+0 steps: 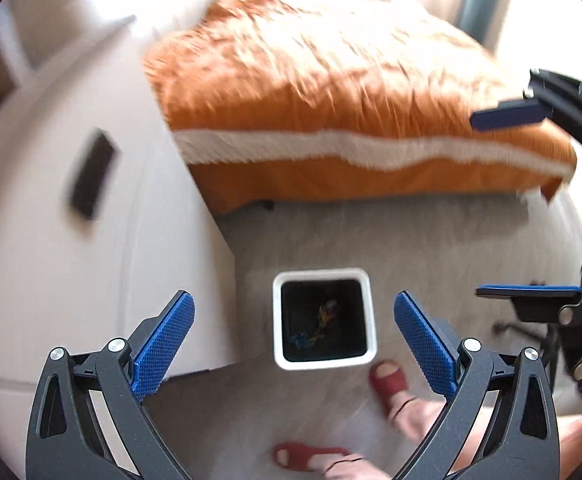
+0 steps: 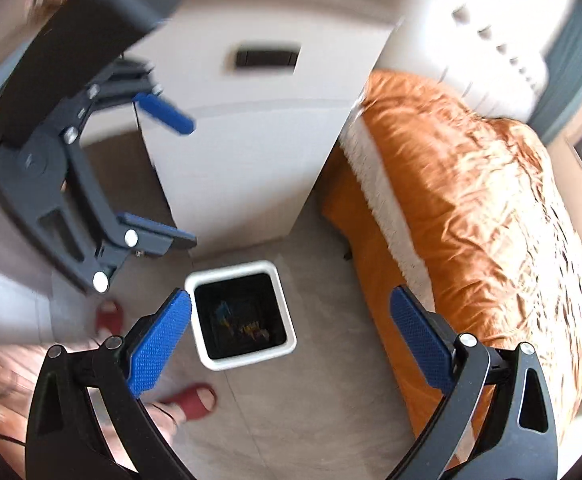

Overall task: Collect trash
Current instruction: 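Move both open tools back to the desk pile, then grasp the red cigarette pack with left tool while right tool grasps crumpled green wrappers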

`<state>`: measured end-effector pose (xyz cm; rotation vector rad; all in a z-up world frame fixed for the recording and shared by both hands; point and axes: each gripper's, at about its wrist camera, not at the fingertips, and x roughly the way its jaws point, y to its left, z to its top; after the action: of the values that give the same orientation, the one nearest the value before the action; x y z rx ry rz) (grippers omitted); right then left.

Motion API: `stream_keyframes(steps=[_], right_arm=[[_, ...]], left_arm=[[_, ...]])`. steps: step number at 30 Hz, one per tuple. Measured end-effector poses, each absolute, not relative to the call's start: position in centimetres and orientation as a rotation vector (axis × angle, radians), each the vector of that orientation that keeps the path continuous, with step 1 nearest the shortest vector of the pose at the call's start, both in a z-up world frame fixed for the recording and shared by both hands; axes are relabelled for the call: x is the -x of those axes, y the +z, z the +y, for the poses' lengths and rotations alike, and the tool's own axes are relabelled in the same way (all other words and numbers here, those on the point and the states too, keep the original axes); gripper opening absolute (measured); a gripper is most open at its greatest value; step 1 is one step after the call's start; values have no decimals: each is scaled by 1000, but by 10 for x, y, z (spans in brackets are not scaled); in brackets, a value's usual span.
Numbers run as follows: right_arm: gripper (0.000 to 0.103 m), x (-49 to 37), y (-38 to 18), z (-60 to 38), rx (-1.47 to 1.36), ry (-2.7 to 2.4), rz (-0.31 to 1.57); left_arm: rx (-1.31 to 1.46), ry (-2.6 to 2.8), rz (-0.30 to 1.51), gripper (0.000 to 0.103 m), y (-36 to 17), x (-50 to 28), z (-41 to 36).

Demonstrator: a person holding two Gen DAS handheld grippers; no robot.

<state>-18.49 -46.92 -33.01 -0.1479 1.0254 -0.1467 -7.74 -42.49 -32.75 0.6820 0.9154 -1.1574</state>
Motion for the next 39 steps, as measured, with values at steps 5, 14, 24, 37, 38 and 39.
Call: stream_keyframes(steps=[5, 14, 24, 37, 38, 39], right_arm=[[99, 179, -273, -453, 126, -175, 941], [99, 137, -188, -398, 118, -99, 750], [99, 53, -158, -310, 120, 94, 676], [99, -32, -202, -229, 235, 160, 753], [99, -36, -205, -227, 238, 152, 756], [99, -42, -208, -225, 242, 144, 766]], left_arm=[[-578, -1075, 865, 98, -265, 75, -387], [-394, -834, 794, 98, -178, 37, -297], [-312, -504, 720, 98, -142, -21, -169], [-494, -525, 715, 98, -173, -105, -103], [-510, -537, 715, 98, -176, -112, -106], [-527, -551, 731, 98, -180, -121, -109]])
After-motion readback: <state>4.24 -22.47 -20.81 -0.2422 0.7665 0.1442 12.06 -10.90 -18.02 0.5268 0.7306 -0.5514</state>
